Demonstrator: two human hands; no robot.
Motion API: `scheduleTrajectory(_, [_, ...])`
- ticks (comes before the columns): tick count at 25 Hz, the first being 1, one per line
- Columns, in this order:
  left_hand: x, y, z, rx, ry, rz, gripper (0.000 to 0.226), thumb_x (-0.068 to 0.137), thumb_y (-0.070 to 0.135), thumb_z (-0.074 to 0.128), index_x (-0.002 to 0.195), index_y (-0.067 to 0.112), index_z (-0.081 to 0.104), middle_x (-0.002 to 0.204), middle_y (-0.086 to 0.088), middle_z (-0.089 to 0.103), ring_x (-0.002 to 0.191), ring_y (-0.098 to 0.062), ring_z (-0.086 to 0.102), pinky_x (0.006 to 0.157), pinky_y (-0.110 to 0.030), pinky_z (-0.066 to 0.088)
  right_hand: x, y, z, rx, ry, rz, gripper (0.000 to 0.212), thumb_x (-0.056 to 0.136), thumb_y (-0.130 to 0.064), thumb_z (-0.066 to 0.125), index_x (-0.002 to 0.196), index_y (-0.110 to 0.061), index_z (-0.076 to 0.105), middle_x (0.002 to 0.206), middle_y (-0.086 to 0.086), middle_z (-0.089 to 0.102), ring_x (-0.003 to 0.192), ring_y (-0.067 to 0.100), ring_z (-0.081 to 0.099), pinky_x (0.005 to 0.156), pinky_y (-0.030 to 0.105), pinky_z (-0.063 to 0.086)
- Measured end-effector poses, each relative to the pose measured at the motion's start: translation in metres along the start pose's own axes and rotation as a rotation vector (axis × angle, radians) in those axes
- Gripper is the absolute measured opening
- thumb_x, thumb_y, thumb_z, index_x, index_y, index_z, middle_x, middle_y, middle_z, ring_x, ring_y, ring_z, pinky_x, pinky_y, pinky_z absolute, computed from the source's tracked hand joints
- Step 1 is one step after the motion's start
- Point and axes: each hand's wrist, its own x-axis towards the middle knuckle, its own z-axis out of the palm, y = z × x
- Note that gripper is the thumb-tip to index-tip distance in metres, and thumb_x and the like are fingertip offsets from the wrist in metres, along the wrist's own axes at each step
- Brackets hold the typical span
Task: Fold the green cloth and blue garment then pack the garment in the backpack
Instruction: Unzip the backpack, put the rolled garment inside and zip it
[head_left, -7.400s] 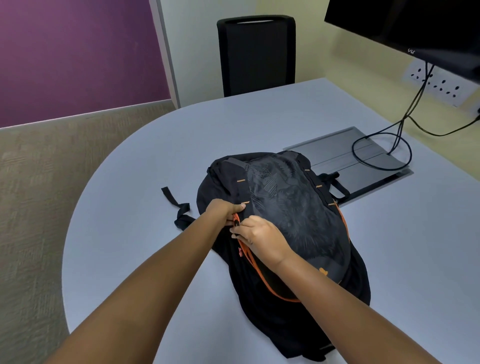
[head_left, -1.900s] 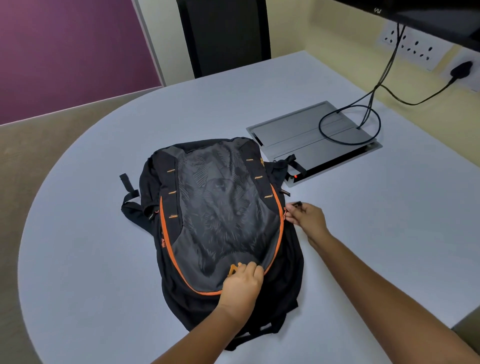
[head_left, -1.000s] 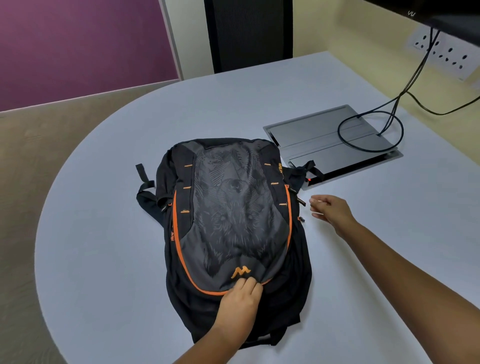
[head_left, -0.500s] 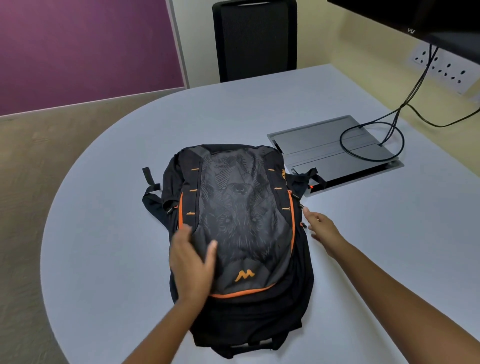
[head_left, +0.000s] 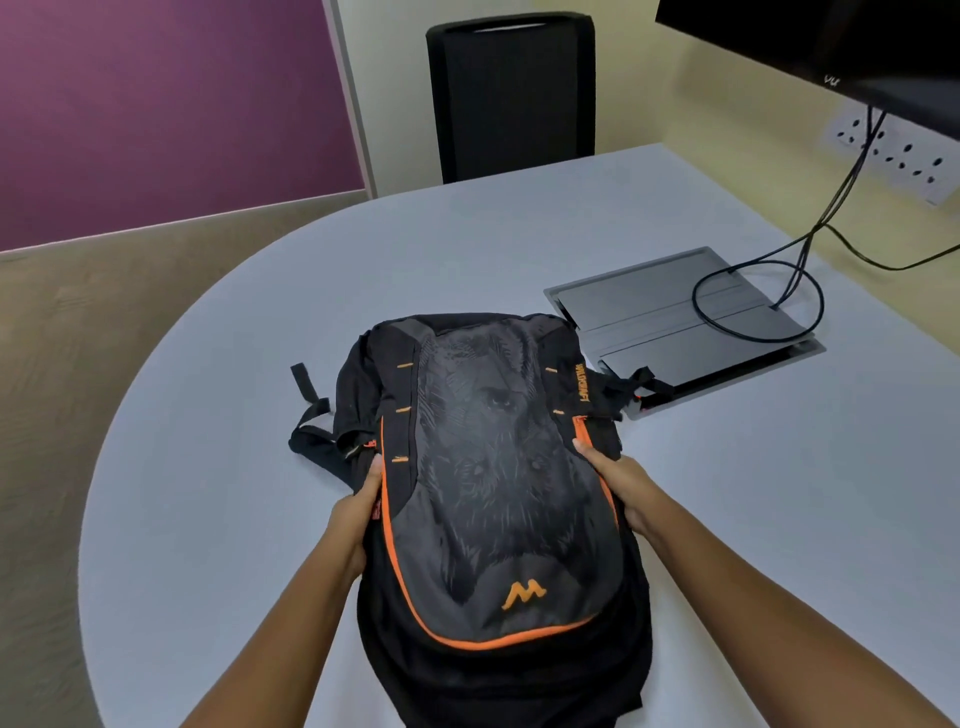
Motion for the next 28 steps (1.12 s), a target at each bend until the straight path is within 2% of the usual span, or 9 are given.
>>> scheduleTrajectory(2, [0.0, 0.004, 0.002, -0.044, 0.067, 0.078, 0.046, 0.077, 0.046, 0.07, 0.089, 0.002, 0.06, 0.089, -0.016, 0.065, 0.079, -0.029, 0.06, 0.077, -0.038, 0.051, -0.009, -0.009, 0.008, 0.048, 0.049, -0.077, 0.034, 0.08, -0.04, 0.069, 0.101, -0.013, 0.064, 0.088, 0.005, 0.067, 0.082, 0.021, 0.063, 0.064, 0.027, 0.05])
scheduleTrajectory(4, [-0.009, 0.011, 0.003, -0.08, 0.084, 0.206, 0.032, 0.079, 0.037, 0.071, 0.081, 0.01, 0.054, 0.081, -0.014, 0.057, 0.074, -0.024, 0.051, 0.068, -0.034, 0.045, -0.022, -0.014, 0.011, 0.104, 0.081, -0.155, 0.034, 0.079, -0.037, 0.072, 0.103, -0.015, 0.064, 0.089, 0.003, 0.067, 0.083, 0.019, 0.062, 0.063, 0.026, 0.048])
scheduleTrajectory(7, [-0.031, 0.026, 0.007, -0.085, 0.032, 0.319, 0.029, 0.082, 0.033, 0.068, 0.073, 0.013, 0.049, 0.072, -0.011, 0.052, 0.068, -0.021, 0.045, 0.061, -0.031, 0.041, -0.05, -0.02, 0.003, 0.171, 0.129, -0.238, 0.039, 0.076, -0.038, 0.074, 0.107, -0.015, 0.065, 0.094, 0.002, 0.068, 0.085, 0.017, 0.062, 0.062, 0.024, 0.047])
scheduleTrajectory(10, [-0.059, 0.05, 0.028, -0.017, -0.074, 0.415, 0.026, 0.084, 0.034, 0.065, 0.078, 0.012, 0.055, 0.079, -0.012, 0.059, 0.073, -0.022, 0.052, 0.071, -0.036, 0.047, -0.084, -0.023, -0.02, 0.303, 0.224, -0.335, 0.032, 0.078, -0.033, 0.074, 0.106, -0.02, 0.065, 0.093, 0.0, 0.068, 0.085, 0.016, 0.063, 0.066, 0.025, 0.05])
scheduleTrajectory(12, [-0.072, 0.071, 0.054, 0.051, -0.174, 0.481, 0.024, 0.085, 0.035, 0.064, 0.08, 0.013, 0.055, 0.08, -0.011, 0.058, 0.076, -0.022, 0.052, 0.072, -0.035, 0.046, -0.104, -0.022, -0.041, 0.39, 0.297, -0.41, 0.028, 0.079, -0.03, 0.073, 0.104, -0.023, 0.066, 0.093, -0.003, 0.069, 0.087, 0.016, 0.064, 0.075, 0.029, 0.053])
scheduleTrajectory(15, [-0.085, 0.097, 0.113, 0.178, -0.318, 0.566, 0.028, 0.081, 0.04, 0.067, 0.086, 0.015, 0.056, 0.081, -0.013, 0.058, 0.076, -0.021, 0.052, 0.071, -0.034, 0.045, -0.127, -0.011, -0.078, 0.522, 0.427, -0.475, 0.026, 0.078, -0.031, 0.074, 0.102, -0.024, 0.068, 0.098, -0.002, 0.071, 0.092, 0.018, 0.066, 0.084, 0.034, 0.054])
scheduleTrajectory(19, [-0.101, 0.099, 0.212, 0.334, -0.48, 0.629, 0.027, 0.082, 0.038, 0.068, 0.089, 0.013, 0.058, 0.086, -0.016, 0.062, 0.076, -0.021, 0.055, 0.072, -0.035, 0.048, -0.141, 0.012, -0.142, 0.681, 0.587, -0.463, 0.032, 0.079, -0.028, 0.073, 0.109, -0.016, 0.067, 0.1, 0.002, 0.07, 0.091, 0.02, 0.066, 0.081, 0.033, 0.054])
scheduleTrajectory(23, [-0.112, 0.072, 0.318, 0.414, -0.59, 0.608, 0.022, 0.084, 0.031, 0.067, 0.091, 0.011, 0.06, 0.082, -0.014, 0.061, 0.074, -0.019, 0.055, 0.063, -0.026, 0.049, -0.143, 0.035, -0.215, 0.766, 0.717, -0.439, 0.011, 0.082, -0.025, 0.071, 0.092, -0.025, 0.067, 0.097, 0.002, 0.07, 0.091, 0.021, 0.065, 0.082, 0.034, 0.053])
scheduleTrajectory(28, [-0.104, 0.031, 0.447, 0.464, -0.662, 0.526, 0.02, 0.083, 0.022, 0.07, 0.084, 0.004, 0.063, 0.075, -0.011, 0.063, 0.07, -0.021, 0.056, 0.068, -0.033, 0.048, -0.115, 0.062, -0.307, 0.789, 0.886, -0.334, 0.012, 0.082, -0.029, 0.071, 0.091, -0.024, 0.066, 0.095, 0.0, 0.068, 0.099, 0.027, 0.063, 0.094, 0.043, 0.049])
